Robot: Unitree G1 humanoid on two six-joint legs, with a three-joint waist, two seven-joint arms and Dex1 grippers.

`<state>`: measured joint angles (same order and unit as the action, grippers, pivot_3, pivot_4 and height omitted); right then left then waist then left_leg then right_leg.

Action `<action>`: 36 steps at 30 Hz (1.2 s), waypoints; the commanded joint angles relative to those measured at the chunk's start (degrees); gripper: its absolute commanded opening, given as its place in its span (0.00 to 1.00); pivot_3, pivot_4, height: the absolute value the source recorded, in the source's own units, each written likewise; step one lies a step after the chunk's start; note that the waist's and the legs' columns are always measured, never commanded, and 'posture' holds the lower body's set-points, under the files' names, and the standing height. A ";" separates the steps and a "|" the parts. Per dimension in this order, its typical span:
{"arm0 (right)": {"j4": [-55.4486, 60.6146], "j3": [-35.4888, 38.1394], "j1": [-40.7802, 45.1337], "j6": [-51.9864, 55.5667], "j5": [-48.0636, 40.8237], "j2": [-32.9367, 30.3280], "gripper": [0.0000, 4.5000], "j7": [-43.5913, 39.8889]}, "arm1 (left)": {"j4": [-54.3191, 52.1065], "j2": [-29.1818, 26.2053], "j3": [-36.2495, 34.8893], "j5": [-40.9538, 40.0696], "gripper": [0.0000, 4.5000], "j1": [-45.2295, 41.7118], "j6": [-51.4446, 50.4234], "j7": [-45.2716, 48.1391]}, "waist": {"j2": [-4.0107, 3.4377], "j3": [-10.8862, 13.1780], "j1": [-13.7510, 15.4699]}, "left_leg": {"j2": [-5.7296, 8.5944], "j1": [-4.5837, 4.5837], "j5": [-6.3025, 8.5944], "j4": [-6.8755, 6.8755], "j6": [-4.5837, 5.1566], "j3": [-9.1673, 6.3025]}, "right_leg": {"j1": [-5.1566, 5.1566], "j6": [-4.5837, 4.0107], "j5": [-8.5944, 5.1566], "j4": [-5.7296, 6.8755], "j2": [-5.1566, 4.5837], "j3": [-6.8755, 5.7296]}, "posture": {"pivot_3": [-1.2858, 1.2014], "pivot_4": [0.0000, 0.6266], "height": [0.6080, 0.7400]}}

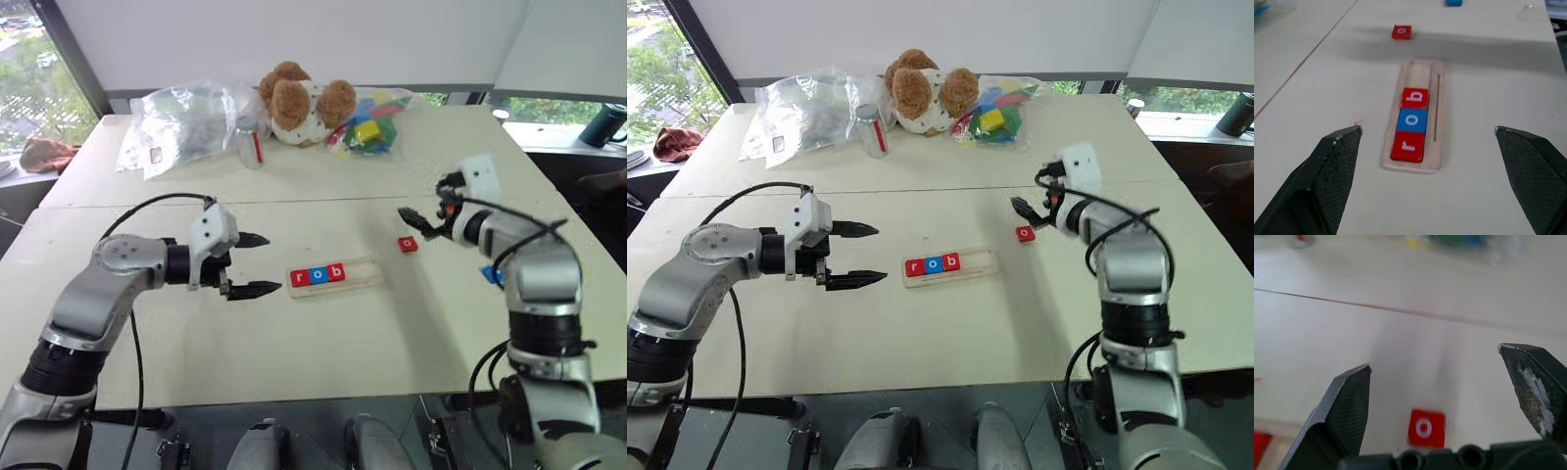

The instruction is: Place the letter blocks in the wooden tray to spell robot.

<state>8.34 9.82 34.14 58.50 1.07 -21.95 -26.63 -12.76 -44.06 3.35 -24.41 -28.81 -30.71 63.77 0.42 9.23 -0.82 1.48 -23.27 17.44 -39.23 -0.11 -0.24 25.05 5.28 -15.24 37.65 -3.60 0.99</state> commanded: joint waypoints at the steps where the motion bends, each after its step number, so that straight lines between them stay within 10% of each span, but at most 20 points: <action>1: 3.44 2.33 -0.59 1.07 0.19 4.06 0.99 7.57 | 1.98 1.03 0.87 0.53 1.00 -2.18 1.46 0.57 | 0.00 0.00 -0.18 | 0.00 0.01 0.00 0.00 0.00 0.03 | 0.03 0.00 0.00 0.16 0.01 0.01 | 0.52 0.24 1.00; 18: -13.38 -2.65 -2.80 -12.65 -1.38 5.08 0.99 11.79 | 0.57 0.77 1.34 1.64 1.00 0.38 1.33 -1.20 | 0.01 -0.01 -0.38 | 0.02 0.07 -0.02 -0.01 0.00 0.08 | 0.09 0.00 0.00 0.34 0.11 0.03 | 0.52 0.24 1.00; 26: -13.17 -3.91 -3.94 -13.62 -2.46 5.56 0.26 12.23 | 0.42 0.61 1.27 1.43 1.00 0.66 1.08 -1.79 | 0.01 -0.01 -0.04 | 0.00 0.40 0.12 -0.01 0.25 0.02 | -0.25 0.00 0.00 0.34 0.08 0.03 | 0.52 0.24 1.00; 36: 18.98 0.48 -16.47 2.11 0.29 14.70 0.26 26.99 | 3.29 1.55 3.12 2.10 1.00 -1.79 2.78 0.30 | 0.00 -0.01 0.28 | -0.01 0.37 0.09 0.08 0.18 -0.12 | -0.21 0.00 -0.01 0.37 0.07 -0.01 | 0.52 0.24 1.00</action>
<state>19.87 10.22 19.23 56.31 1.07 -8.11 -0.97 -9.48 -42.53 6.36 -22.85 -29.47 -29.31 63.55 0.43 9.22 -0.54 1.48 -22.91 17.53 -39.15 0.06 -0.39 24.83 5.28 -15.25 38.01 -3.52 0.98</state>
